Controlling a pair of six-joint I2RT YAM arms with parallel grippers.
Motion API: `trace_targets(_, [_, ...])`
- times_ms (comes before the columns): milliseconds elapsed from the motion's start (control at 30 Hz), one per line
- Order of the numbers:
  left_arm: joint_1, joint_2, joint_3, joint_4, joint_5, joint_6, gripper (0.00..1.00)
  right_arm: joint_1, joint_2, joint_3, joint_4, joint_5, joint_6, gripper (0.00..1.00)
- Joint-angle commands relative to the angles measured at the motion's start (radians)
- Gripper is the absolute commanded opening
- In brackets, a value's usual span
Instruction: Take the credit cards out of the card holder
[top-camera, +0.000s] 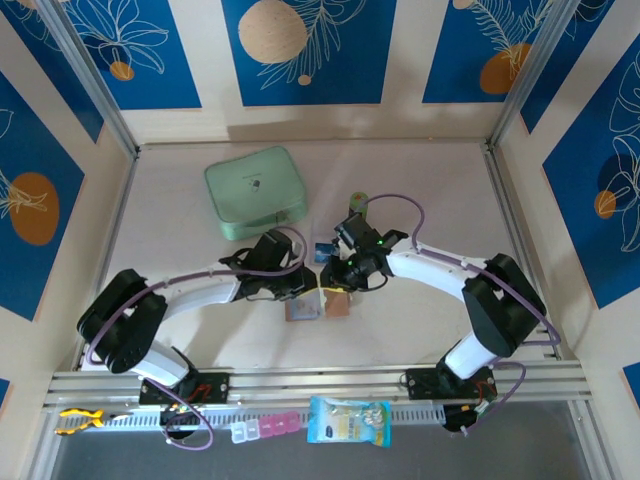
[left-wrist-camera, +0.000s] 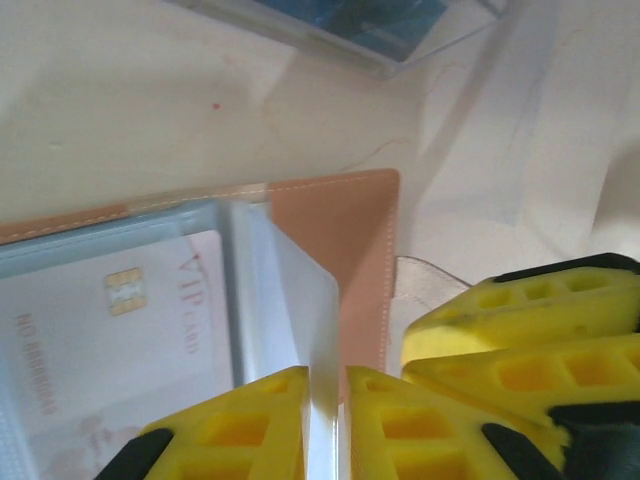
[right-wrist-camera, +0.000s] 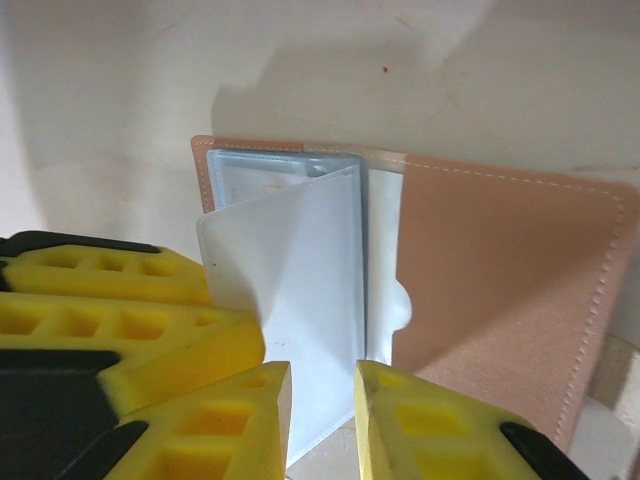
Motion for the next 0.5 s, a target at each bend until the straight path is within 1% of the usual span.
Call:
trace_targets(0, [-0.015, 0.039, 0.042, -0.021, 0.025, 0.023, 0.15, -0.015, -0.05, -0.022, -0.038, 0.007, -0.013, 0.24])
trace_targets(167, [-0.026, 0.084, 0.079, -0.017, 0.035, 0.025, 0.13, -0.038, -0.098, -0.039, -0.054, 0.012, -0.018, 0.24])
trace_targets(467, [-0.042, 0.165, 0.149, -0.005, 0.057, 0.029, 0.15, -0.081, -0.176, -0.074, -0.067, 0.015, -0.02, 0.24])
